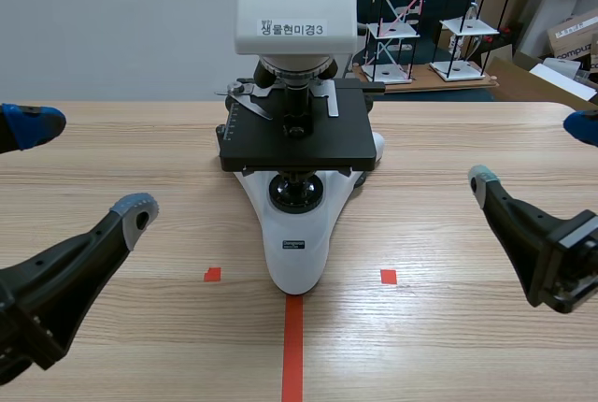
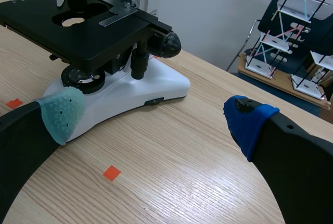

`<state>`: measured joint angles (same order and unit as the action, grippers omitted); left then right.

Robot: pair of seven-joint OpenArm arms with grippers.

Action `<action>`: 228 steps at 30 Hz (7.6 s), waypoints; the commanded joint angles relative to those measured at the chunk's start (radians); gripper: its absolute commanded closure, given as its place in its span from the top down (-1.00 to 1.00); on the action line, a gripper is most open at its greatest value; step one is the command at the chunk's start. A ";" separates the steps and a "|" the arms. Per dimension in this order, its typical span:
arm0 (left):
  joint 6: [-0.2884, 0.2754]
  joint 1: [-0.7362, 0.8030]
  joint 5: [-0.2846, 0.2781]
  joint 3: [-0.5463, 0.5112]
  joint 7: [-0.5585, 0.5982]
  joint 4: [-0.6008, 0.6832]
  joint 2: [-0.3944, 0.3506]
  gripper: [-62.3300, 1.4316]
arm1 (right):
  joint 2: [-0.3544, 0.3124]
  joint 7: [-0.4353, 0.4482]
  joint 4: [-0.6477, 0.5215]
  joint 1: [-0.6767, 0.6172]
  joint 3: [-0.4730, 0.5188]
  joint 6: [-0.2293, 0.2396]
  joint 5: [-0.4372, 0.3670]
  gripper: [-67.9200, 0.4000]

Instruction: Point at the eyepiece

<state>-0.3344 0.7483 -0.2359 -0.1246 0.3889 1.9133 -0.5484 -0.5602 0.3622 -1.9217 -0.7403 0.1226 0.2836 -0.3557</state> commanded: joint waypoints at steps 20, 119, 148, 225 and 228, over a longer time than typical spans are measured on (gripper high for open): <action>0.002 0.002 -0.007 0.001 0.010 0.010 0.011 0.97 | -0.011 0.023 -0.011 0.012 0.008 0.001 -0.014 0.72; 0.002 0.002 -0.007 0.000 0.006 0.010 0.010 0.97 | -0.256 -0.265 0.449 1.279 -0.463 0.107 -0.249 -0.99; 0.002 0.002 -0.007 0.000 0.006 0.010 0.010 0.97 | -0.027 -0.263 0.716 1.569 -0.708 0.218 -0.170 -0.99; 0.002 0.002 -0.007 0.000 0.006 0.010 0.010 0.97 | -0.029 -0.248 0.719 1.568 -0.708 0.218 -0.171 -0.99; 0.002 0.002 -0.007 0.000 0.006 0.010 0.010 0.97 | -0.029 -0.248 0.719 1.568 -0.708 0.218 -0.171 -0.99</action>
<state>-0.3344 0.7483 -0.2359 -0.1246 0.3855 1.9133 -0.5484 -0.5789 0.1001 -1.2015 0.8028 -0.5915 0.5095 -0.5159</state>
